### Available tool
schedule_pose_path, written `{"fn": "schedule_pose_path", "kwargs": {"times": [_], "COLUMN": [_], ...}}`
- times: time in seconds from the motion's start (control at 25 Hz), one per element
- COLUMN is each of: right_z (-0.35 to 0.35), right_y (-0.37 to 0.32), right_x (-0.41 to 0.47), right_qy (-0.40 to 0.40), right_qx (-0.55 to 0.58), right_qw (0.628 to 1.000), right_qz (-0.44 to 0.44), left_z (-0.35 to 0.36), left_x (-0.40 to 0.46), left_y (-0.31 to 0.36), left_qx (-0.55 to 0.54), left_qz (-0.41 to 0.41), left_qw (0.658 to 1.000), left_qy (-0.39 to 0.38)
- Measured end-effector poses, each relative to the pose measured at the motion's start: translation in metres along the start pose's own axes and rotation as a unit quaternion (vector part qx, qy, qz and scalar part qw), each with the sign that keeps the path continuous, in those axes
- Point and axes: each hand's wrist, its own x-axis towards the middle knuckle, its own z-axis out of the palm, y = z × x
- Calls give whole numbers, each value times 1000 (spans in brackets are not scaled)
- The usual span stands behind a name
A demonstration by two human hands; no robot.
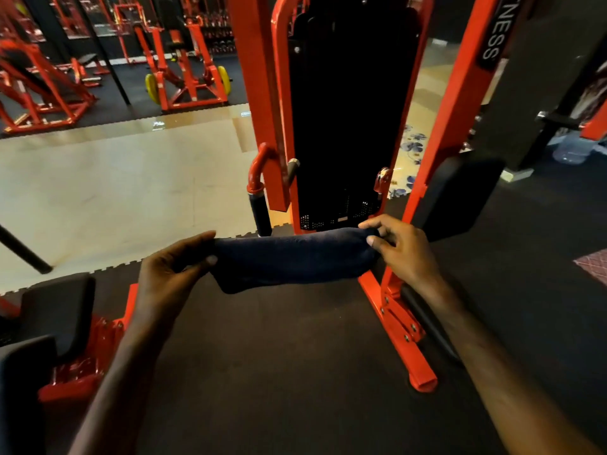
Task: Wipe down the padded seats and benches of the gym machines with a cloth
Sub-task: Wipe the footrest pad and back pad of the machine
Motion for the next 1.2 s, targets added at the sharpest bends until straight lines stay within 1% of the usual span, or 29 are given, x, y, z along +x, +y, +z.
{"fn": "schedule_pose_path", "kwargs": {"times": [0.04,0.08,0.12,0.16,0.2,0.28,0.32,0.4,0.48,0.56,0.64,0.72,0.76,0.84,0.96,1.0,1.04,1.12,1.2], "right_z": [-8,-13,-20,-32,-46,-80,-98,-131,-162,-203,-248,-286,-298,-308,-301,-294,-286,-262,-242], "right_y": [6,12,18,24,31,44,51,69,82,94,99,107,113,129,151,155,157,153,150], "right_x": [-1,-1,-2,-4,-5,-14,-20,-31,-38,-47,-58,-68,-70,-72,-79,-81,-85,-99,-114], "right_qy": [10,10,10,10,3,-50,-78,-95,-80,-96,-158,-197,-193,-152,-17,22,42,34,8], "right_qx": [-57,-82,-84,-69,-31,46,44,-48,-109,-82,21,131,155,153,130,133,135,143,151], "right_qw": [998,997,996,997,998,994,993,993,991,992,987,971,968,975,987,987,987,988,987], "right_qz": [-9,-9,-1,20,47,83,77,44,12,6,-1,28,42,62,92,90,81,56,57], "left_z": [10,18,28,41,55,84,99,128,154,181,201,221,232,264,330,354,379,425,468], "left_x": [1,2,1,1,0,-6,-9,-18,-29,-43,-60,-77,-84,-96,-118,-126,-135,-153,-164], "left_y": [2,3,5,8,11,18,20,24,28,35,46,59,63,66,67,71,77,90,99], "left_qx": [41,88,127,150,158,157,158,172,185,156,57,-53,-92,-138,-168,-179,-189,-198,-206], "left_qz": [19,39,58,72,80,81,82,89,90,62,26,10,0,-39,-131,-153,-171,-180,-179], "left_qw": [999,995,990,986,984,984,984,981,978,986,997,992,988,982,975,971,966,962,959], "left_qy": [-16,-25,-24,-15,-2,22,26,27,30,14,-48,-111,-127,-126,-57,-40,-33,-46,-80]}}
